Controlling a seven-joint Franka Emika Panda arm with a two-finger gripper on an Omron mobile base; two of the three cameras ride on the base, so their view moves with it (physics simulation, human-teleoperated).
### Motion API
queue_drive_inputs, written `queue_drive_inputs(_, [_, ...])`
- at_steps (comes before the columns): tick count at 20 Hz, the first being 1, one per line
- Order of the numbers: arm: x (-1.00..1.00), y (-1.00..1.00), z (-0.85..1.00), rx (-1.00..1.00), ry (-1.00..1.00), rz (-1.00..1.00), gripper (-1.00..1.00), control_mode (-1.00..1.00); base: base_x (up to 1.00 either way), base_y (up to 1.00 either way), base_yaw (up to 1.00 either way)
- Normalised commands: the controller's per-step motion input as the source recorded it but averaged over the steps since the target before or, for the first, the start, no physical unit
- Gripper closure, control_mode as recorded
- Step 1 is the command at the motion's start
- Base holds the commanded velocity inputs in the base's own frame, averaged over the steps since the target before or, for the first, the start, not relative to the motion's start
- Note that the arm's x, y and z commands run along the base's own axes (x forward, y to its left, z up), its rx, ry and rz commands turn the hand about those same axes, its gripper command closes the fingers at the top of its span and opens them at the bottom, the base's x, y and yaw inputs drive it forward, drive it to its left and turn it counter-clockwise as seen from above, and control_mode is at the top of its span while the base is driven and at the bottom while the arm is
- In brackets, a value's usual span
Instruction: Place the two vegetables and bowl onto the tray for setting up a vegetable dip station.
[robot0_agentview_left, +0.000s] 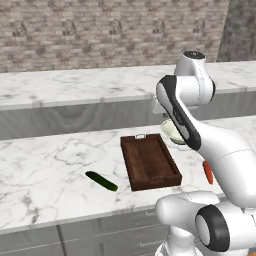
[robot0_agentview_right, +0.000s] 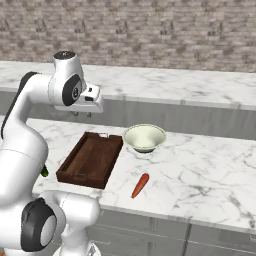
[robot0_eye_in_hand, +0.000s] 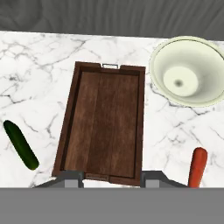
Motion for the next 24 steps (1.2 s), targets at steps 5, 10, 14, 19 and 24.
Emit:
queue_drive_inputs(5, [0.00, 0.00, 0.00, 0.00, 0.00, 0.00, -1.00, -1.00, 0.00, 0.00, 0.00])
queue_drive_inputs(10, [0.00, -0.03, 0.00, 0.00, 0.04, 0.00, -1.00, -1.00, 0.00, 0.00, 0.00])
queue_drive_inputs(14, [0.04, -0.15, -0.03, 0.00, 0.06, 0.00, -1.00, -1.00, 0.00, 0.00, 0.00])
queue_drive_inputs(19, [0.05, -0.21, -0.05, 0.00, 0.02, 0.00, -1.00, -1.00, 0.00, 0.00, 0.00])
queue_drive_inputs(24, [0.02, -0.22, -0.04, 0.00, 0.00, 0.01, -1.00, -1.00, 0.00, 0.00, 0.00])
